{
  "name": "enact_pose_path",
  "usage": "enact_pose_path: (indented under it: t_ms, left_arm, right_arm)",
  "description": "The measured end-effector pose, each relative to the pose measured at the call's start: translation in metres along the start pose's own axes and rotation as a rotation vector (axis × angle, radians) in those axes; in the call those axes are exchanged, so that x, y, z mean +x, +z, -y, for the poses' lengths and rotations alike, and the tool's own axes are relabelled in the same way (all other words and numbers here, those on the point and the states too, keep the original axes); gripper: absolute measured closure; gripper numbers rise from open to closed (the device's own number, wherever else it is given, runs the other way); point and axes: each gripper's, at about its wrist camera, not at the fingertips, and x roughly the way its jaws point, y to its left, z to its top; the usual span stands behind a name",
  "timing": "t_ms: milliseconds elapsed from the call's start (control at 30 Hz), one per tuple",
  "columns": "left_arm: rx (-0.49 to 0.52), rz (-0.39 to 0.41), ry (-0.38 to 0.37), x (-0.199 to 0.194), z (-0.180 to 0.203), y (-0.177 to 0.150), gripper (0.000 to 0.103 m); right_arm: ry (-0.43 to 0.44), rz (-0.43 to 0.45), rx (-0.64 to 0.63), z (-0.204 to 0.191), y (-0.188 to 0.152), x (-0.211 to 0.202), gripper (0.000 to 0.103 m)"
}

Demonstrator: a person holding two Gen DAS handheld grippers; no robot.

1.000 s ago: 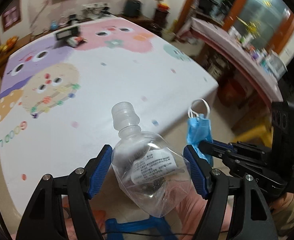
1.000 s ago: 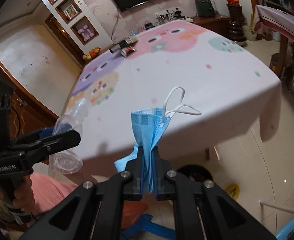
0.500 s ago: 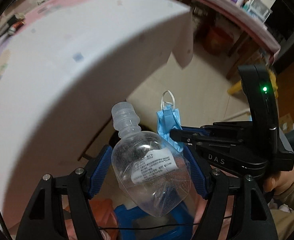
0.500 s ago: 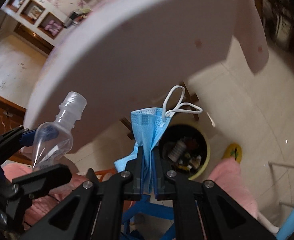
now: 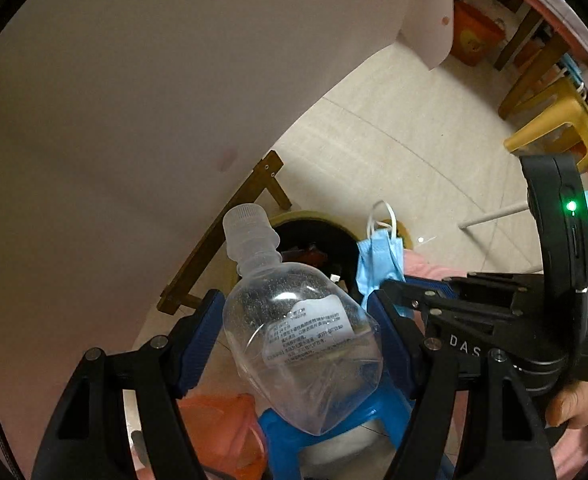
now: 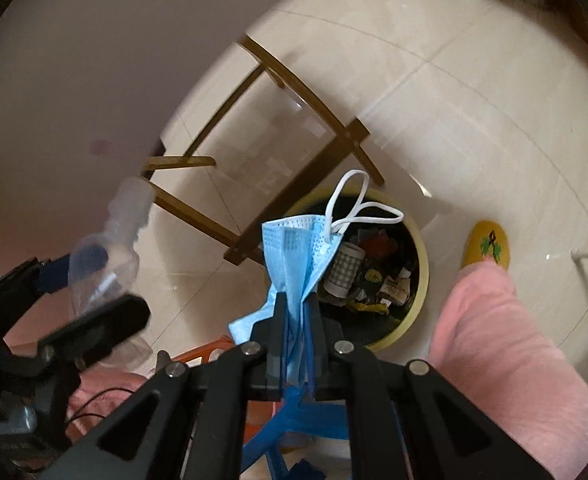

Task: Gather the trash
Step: 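Lift the bottle and mask and carry both tools over the bin, then open the left tool over the bin while the right tool opens, dropping both items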

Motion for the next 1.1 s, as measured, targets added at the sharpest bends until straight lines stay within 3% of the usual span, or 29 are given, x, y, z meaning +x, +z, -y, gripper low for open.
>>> enact_pose_path:
  t_ms: [667,867,1033,1100]
  left_arm:
    - [0.021,-0.05,0.046,0.04,0.0,0.007,0.031]
    - [0.037,-0.054,0.06,0.043,-0.001,0.007,0.03]
    - [0.031,-0.04,0.082,0.04,-0.006,0.009,0.013]
    - [0.03,-0.033,0.086,0.038,-0.007,0.009,0.012]
  right_arm:
    - [-0.036,-0.041,0.013,0.013,0.012,0.041,0.091]
    - [-0.05,-0.041,0.006,0.011,0.013,0.044,0.072]
    - [-0.057,-0.043,0.008,0.012,0.012,0.045,0.063]
    - [-0.061,-0.04,0.01,0.013,0.013,0.045,0.06]
